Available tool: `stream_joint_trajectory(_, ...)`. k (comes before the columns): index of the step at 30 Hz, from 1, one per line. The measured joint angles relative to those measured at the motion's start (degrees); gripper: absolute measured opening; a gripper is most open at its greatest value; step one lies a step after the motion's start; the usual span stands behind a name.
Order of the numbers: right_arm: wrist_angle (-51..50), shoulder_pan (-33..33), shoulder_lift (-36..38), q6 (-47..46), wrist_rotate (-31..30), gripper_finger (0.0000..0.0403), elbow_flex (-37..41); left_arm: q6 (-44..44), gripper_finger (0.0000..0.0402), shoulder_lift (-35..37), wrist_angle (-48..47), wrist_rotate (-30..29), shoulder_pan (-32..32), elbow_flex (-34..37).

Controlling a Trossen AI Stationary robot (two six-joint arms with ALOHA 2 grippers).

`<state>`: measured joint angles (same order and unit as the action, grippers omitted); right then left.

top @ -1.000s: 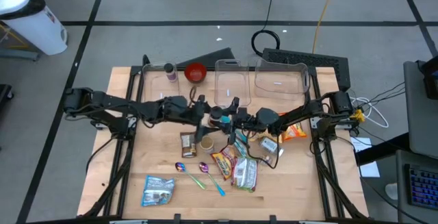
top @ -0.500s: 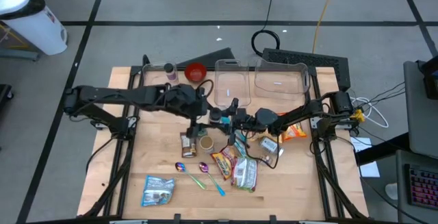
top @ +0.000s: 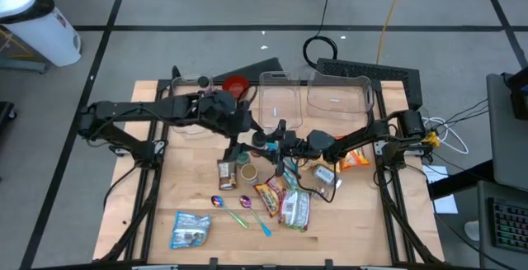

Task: Pick & Place Food Item
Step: Put the orange seasoning bottle into the left transparent bin

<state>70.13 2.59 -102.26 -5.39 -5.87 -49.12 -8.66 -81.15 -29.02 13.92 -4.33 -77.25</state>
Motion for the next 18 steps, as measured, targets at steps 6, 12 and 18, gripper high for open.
stream_joint_trajectory(6, -0.7, 0.0, 0.0, 0.0, 0.0, 0.0169, 0.0, 0.0, 0.0298, -3.0, 1.2, 1.1, -1.1, -0.1)
stream_joint_trajectory(12, -2.0, 0.0, 0.0, -0.2, 0.1, 0.0169, 0.0, -0.1, 0.0286, -2.4, 1.7, 1.1, -2.1, -0.2)
stream_joint_trajectory(18, -2.1, 0.0, 0.0, 0.0, 0.0, 0.0169, 0.0, 0.6, 0.0257, -2.3, 0.4, 1.3, -2.4, -0.2)
